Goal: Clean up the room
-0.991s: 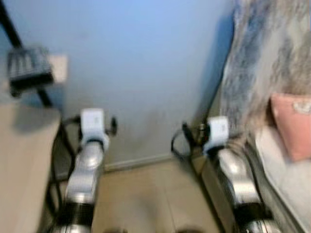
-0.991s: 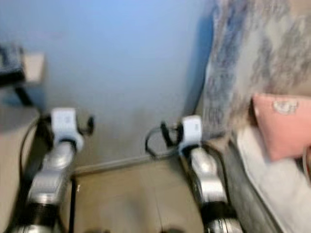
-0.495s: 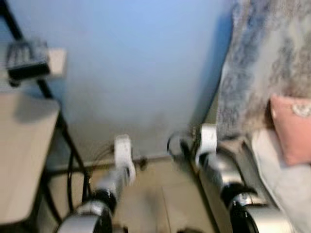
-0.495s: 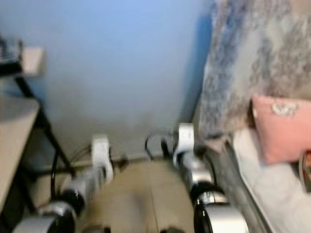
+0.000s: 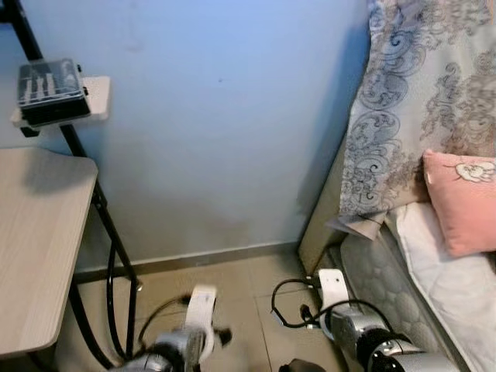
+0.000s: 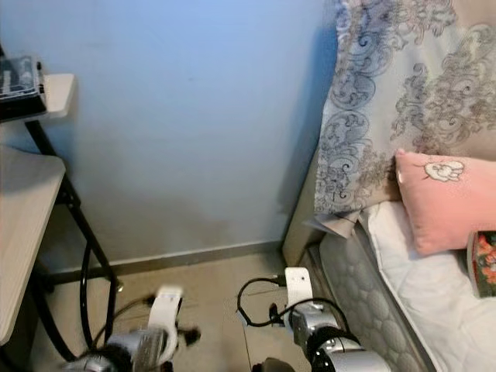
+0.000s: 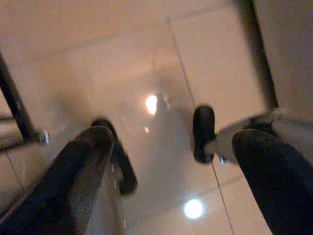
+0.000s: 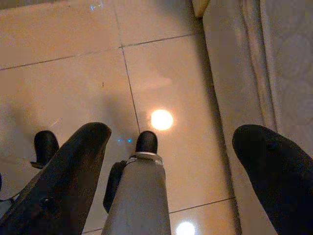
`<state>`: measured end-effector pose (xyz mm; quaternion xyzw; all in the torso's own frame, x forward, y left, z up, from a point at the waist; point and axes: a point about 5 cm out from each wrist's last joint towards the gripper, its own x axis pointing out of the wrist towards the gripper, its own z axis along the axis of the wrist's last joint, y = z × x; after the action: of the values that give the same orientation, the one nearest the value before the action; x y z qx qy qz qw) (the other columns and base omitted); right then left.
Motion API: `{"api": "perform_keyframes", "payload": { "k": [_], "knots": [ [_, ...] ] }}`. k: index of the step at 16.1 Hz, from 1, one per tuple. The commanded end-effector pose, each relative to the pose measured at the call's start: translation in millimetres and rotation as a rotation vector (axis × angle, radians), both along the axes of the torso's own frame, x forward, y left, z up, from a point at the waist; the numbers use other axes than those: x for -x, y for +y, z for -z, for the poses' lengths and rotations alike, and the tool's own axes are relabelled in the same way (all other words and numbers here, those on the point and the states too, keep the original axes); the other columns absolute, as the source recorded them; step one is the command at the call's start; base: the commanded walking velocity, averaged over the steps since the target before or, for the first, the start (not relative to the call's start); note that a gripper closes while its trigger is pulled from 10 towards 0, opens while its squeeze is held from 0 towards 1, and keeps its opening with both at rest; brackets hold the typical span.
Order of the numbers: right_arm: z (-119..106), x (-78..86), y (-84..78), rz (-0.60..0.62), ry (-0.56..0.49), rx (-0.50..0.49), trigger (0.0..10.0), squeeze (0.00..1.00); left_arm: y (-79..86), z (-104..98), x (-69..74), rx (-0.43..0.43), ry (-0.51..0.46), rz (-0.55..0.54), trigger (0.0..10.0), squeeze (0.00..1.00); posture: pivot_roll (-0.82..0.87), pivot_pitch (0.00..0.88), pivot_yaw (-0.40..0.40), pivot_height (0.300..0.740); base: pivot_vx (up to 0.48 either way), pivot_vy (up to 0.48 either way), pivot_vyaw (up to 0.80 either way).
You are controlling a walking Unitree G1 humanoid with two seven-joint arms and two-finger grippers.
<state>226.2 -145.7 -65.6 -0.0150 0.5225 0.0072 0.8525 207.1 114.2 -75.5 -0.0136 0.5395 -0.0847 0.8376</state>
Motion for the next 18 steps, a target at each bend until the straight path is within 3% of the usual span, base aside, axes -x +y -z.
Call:
{"api": "perform_keyframes", "payload": {
  "k": [1, 10, 14, 18],
  "knots": [
    [-2, -3.3, -0.9, -0.007, -0.002, 0.015, 10.0, 0.04, -4.7, -2, -3.5, 0.006, -0.019, 0.022, 10.0, 0.0, -0.12, 0.0, -0.062, 0.698, 0.0, 0.0, 0.0],
    [-5, -7.2, 1.4, 0.019, -0.004, -0.008, 10.0, 0.04, 2.5, -5, -9.0, -0.026, -0.047, 0.014, 10.0, 0.0, -0.12, 0.0, -0.052, 0.698, 0.0, 0.0, 0.0],
    [-5, -8.2, -3.8, 0.047, -0.012, -0.012, 10.0, 0.04, -2.8, -6, -10.3, -0.01, -0.056, 0.015, 10.0, 0.0, -0.15, 0.0, -0.042, 0.698, 0.0, 0.0, 0.0],
    [-14, -21.1, -2.8, 0.1, -0.051, -0.076, 10.0, 0.03, 1.0, -7, -13.5, -0.004, -0.06, -0.004, 10.0, 0.0, -0.12, 0.0, -0.037, 0.698, 0.0, 0.0, 0.0]
  ]
}}
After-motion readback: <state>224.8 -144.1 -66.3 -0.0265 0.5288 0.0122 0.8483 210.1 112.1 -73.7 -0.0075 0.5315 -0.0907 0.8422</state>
